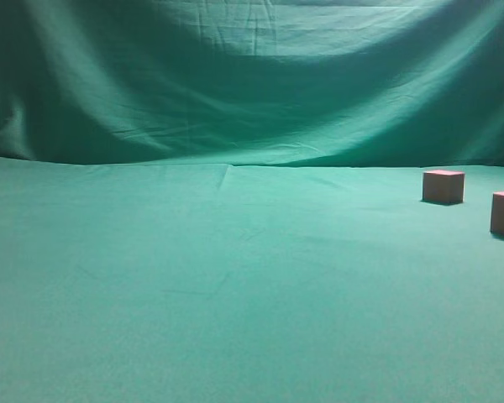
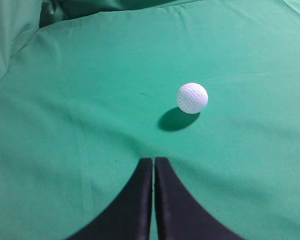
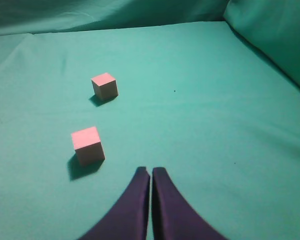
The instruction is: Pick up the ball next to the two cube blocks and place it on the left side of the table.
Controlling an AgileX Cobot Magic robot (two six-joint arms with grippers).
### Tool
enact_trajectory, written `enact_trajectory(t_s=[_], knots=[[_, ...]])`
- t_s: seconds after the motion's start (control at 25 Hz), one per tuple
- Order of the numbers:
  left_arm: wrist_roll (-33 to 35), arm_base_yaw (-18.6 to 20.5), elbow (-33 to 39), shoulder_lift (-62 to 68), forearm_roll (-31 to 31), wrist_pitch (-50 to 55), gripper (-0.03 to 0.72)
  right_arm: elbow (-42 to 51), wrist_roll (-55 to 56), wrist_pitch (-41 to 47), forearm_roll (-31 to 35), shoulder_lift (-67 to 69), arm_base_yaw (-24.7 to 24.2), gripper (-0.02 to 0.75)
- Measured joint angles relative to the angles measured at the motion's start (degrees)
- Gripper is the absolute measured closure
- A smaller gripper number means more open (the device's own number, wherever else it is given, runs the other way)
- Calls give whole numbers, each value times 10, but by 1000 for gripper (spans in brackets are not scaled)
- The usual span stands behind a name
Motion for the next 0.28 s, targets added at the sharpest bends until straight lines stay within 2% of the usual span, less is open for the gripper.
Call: enact_trajectory(t_s=[0.28], knots=[[0,0,0,0,0,0,688,0,0,0,0,0,0,738]])
